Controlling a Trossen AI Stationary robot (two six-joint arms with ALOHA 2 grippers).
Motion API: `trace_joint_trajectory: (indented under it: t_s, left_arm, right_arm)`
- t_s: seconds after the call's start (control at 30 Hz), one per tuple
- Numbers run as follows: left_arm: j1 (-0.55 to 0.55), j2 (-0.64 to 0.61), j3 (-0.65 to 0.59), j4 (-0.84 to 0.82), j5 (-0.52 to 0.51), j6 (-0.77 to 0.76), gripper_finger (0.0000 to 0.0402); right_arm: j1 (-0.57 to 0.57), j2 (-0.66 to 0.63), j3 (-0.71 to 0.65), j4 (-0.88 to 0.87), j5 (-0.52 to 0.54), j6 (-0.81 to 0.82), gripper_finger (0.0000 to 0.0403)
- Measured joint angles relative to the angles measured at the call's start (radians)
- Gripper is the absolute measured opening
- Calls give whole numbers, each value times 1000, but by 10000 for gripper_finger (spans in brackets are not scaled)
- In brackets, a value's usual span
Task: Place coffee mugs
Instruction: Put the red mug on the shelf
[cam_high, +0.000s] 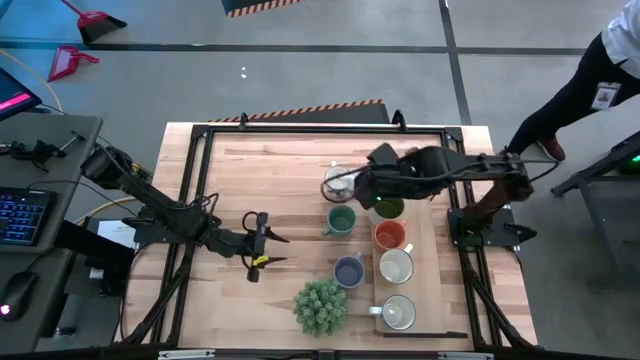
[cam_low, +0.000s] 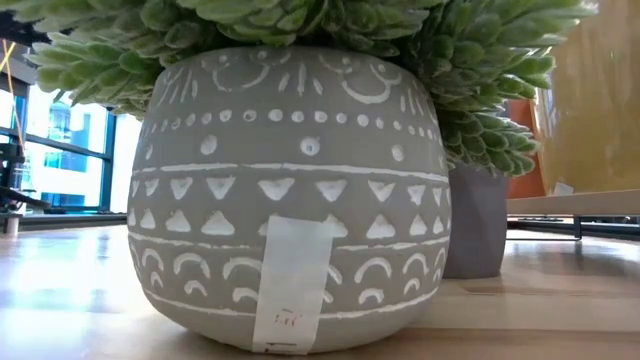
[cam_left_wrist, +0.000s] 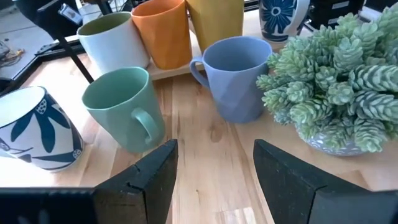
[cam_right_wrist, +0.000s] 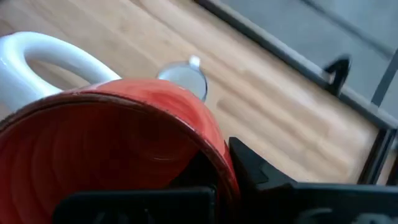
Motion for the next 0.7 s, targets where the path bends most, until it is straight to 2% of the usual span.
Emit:
trace_joint_trajectory:
  t_s: [0.1,0.37,0.5,0.7]
  left_arm:
    - [19,0,0,-3,26,0,197]
    - [34,0,0,2,31,-2,197]
    - [35,0,0,2,32,-3,197]
    - [35,0,0,2,33,-3,197]
  right_arm:
    - [30,-60,-124,2,-31,117,0]
    - [131,-238,-401,3,-23,430,0]
    - [171,-328,-463,2,-35,521,0]
    - [191,-419,-505,2,-149,544,0]
